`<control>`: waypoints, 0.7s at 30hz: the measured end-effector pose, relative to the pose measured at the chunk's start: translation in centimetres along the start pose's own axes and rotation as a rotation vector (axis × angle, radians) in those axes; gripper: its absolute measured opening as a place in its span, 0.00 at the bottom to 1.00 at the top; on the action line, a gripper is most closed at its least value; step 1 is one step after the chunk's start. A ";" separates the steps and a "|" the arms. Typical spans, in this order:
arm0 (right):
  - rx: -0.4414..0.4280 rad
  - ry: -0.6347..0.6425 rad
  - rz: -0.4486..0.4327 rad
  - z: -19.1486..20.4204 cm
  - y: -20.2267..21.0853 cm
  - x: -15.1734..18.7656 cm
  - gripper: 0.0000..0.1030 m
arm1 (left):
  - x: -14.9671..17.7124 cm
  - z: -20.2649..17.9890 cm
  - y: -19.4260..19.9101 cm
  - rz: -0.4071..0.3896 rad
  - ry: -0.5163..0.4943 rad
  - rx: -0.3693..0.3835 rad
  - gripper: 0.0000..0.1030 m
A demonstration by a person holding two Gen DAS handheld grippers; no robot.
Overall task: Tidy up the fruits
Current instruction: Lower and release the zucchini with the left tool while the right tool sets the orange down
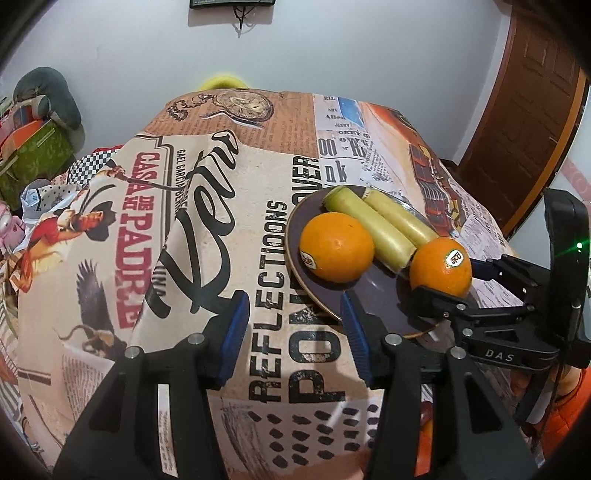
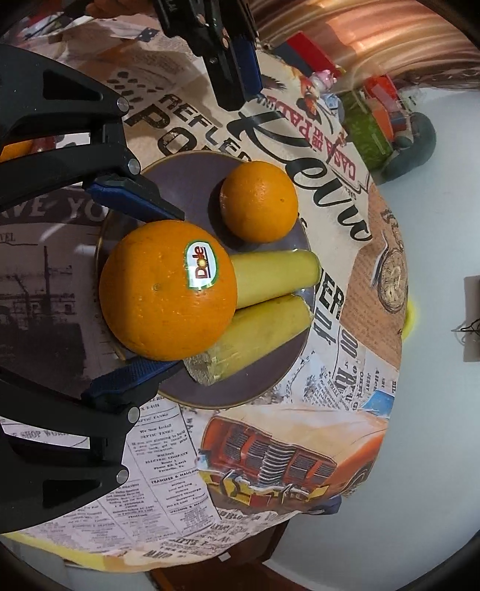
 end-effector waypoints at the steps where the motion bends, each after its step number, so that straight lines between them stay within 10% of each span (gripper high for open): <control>1: 0.007 0.002 0.003 0.1 0.2 0.0 0.66 | 0.1 -0.1 0.2 -0.002 -0.002 0.000 0.49; 21: 0.011 -0.023 0.011 -0.4 2.0 1.5 0.65 | 2.4 -2.5 6.7 -0.068 -0.045 -0.016 0.58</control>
Point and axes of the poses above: each gripper's, at about its wrist camera, not at the fingertips, and y roughly against the way its jaws point, z to its left, x to its underside, the point moved 7 cm from there along -y, roughly the way its jaws point, and after that the axes turned 3 degrees about z, right-handed, at the moved point
